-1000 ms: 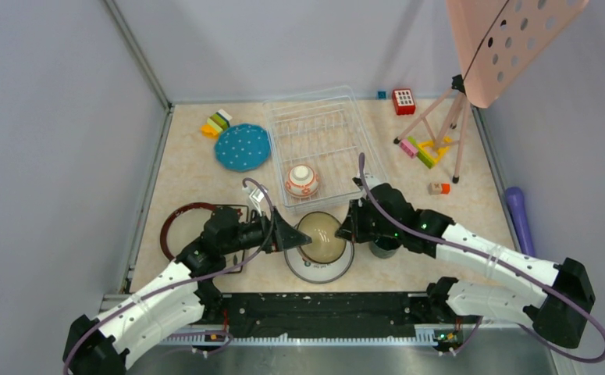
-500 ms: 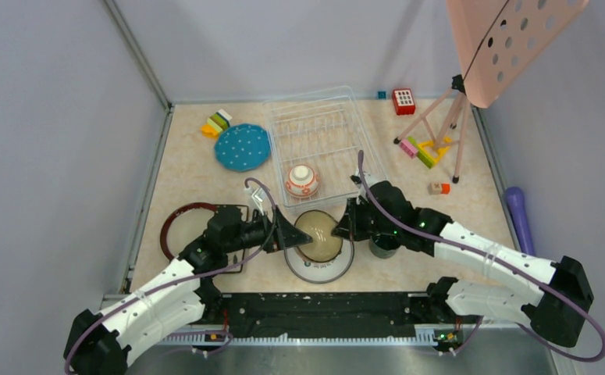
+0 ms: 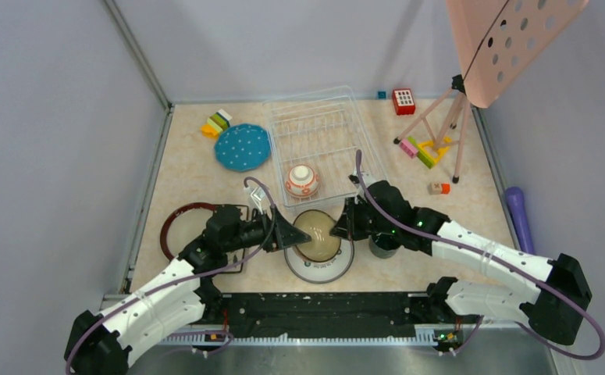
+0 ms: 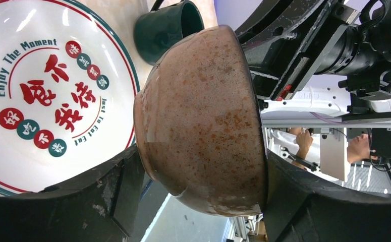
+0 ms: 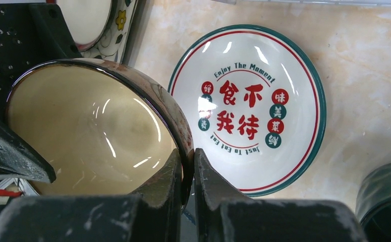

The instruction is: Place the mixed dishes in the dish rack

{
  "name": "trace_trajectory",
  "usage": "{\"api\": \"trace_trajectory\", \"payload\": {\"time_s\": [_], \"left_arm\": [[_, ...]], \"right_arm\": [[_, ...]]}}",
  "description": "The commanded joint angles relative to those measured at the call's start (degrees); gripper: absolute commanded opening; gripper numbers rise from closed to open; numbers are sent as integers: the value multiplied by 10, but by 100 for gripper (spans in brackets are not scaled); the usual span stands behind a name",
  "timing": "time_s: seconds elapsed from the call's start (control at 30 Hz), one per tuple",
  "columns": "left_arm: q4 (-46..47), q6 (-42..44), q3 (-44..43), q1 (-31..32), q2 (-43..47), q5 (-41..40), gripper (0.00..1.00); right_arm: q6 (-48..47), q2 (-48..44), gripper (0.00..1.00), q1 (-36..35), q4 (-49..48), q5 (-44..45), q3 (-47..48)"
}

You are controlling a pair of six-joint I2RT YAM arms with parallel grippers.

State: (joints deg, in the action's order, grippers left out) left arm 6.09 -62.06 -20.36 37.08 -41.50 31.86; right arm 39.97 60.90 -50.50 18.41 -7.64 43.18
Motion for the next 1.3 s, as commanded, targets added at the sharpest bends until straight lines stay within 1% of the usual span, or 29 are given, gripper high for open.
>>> {"api": "trace_trajectory", "payload": {"time_s": [0.0, 0.07, 0.1, 0.13, 0.17, 0.23, 0.27, 0.3, 0.33, 0.4, 0.43, 0.47, 0.53, 0.6, 0.67, 0.77, 0.87, 0.93, 1.1, 1.27], "left_arm": [[16, 30, -25, -2, 15, -9, 45], [-6, 45, -41, -2, 20, -24, 43], [-15, 52, -48, -2, 22, -28, 39], [-23, 60, -55, -2, 23, -31, 36], [-34, 67, -64, -2, 24, -35, 33], [-56, 91, -82, -2, 23, -50, 22], [-88, 101, -93, -2, 23, -60, 16], [-102, 111, -103, -2, 21, -70, 10], [-112, 119, -112, -3, 19, -78, 8], [-126, 131, -129, -2, 13, -89, 6], [-130, 136, -137, -2, 8, -91, 3], [-132, 141, -143, -3, 5, -93, 1], [-135, 145, -154, -3, -6, -97, 0], [-136, 149, -164, -3, -19, -104, 0], [-141, 160, -178, -3, -34, -113, 0], [-180, 201, -231, -3, -59, -143, 0], [-231, 253, -307, -3, -90, -180, 0], [-245, 279, -352, -3, -109, -206, 0], [-252, 344, -444, -2, -163, -237, 0], [-231, 418, -494, -1, -226, -285, 0]], "right_arm": [[10, -12, 9, 5, -61, -1, 44], [8, -12, 16, 6, -57, 3, 44], [7, -13, 21, 7, -56, 4, 44], [6, -13, 29, 9, -54, 5, 44], [6, -14, 40, 9, -52, 6, 44], [6, -20, 58, 10, -47, 11, 45], [4, -24, 63, 11, -45, 14, 45], [4, -27, 64, 12, -43, 16, 45], [3, -33, 65, 13, -39, 20, 45], [1, -41, 66, 16, -34, 23, 45], [0, -45, 66, 18, -32, 24, 45], [-1, -48, 66, 19, -30, 24, 45], [-1, -53, 66, 21, -25, 23, 43], [-2, -56, 71, 22, -19, 25, 41], [-5, -58, 73, 22, -12, 30, 39], [-5, -68, 73, 24, 2, 47, 38], [-5, -88, 72, 26, 14, 70, 40], [-5, -107, 72, 28, 26, 99, 43], [-5, -154, 70, 32, 64, 158, 53], [-13, -182, 69, 33, 104, 197, 72]]}}
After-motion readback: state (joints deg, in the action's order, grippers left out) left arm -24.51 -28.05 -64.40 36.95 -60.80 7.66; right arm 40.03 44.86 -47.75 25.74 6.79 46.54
